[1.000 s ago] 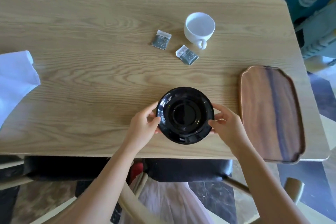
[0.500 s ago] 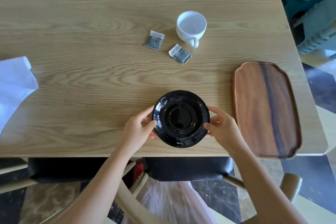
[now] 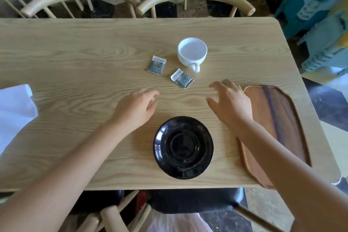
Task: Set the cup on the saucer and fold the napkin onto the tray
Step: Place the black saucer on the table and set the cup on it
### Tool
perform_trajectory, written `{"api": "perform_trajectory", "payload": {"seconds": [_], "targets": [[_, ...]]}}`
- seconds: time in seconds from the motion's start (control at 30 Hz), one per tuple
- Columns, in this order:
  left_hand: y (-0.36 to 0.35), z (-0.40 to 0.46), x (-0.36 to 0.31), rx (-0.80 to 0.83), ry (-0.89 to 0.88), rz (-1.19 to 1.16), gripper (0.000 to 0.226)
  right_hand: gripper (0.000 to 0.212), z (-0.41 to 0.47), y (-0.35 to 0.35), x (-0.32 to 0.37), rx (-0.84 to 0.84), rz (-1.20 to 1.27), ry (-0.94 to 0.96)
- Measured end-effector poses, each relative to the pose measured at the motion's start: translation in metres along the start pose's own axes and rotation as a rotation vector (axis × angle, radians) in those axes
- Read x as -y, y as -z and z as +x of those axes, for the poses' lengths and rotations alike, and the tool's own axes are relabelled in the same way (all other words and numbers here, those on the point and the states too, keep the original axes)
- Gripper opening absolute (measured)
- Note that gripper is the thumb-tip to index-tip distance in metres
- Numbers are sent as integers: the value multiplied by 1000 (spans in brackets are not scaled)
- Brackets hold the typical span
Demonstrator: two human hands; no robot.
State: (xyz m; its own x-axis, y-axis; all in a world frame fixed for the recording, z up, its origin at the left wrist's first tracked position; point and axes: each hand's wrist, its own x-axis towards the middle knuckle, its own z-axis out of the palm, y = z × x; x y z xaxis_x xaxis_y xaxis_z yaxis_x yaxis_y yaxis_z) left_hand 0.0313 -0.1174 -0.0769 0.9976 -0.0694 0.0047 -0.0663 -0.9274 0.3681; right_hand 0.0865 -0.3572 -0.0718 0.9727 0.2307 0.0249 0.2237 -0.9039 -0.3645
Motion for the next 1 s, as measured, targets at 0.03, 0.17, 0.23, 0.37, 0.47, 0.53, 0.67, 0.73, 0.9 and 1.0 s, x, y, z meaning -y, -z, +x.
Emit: {"api": "perform_trajectory", "payload": {"seconds": [0.03, 0.17, 0.23, 0.37, 0.47, 0.53, 0.67, 0.73, 0.9, 1.0], "targets": [[3, 18, -2, -10, -42, 11, 37, 39, 15, 0, 4, -18, -47, 45], [5, 83, -4, 6, -177, 169, 58, 44, 60, -4, 14, -29, -226, 155], [0, 107, -4, 31, -213, 273, 64, 46, 75, -9, 13, -15, -268, 162], [-10, 137, -5, 134, -195, 341, 68, 50, 91, -18, 10, 8, -273, 173], [-17, 146, -5, 192, -180, 341, 67, 46, 101, -24, 9, 23, -283, 207], [-19, 148, -3, 215, -190, 347, 67, 40, 105, -27, 7, 31, -297, 230], [-25, 144, -3, 198, -195, 330, 66, 32, 111, -25, -5, 22, -271, 284], [-26, 137, -5, 146, -228, 340, 64, 33, 115, -22, -13, 20, -265, 312], [-21, 140, -3, -88, -245, 69, 66, 62, 127, -20, -27, 24, -34, 160], [-27, 156, -4, 161, 71, -187, 100, 82, 137, -27, -25, 111, 221, -74]]}}
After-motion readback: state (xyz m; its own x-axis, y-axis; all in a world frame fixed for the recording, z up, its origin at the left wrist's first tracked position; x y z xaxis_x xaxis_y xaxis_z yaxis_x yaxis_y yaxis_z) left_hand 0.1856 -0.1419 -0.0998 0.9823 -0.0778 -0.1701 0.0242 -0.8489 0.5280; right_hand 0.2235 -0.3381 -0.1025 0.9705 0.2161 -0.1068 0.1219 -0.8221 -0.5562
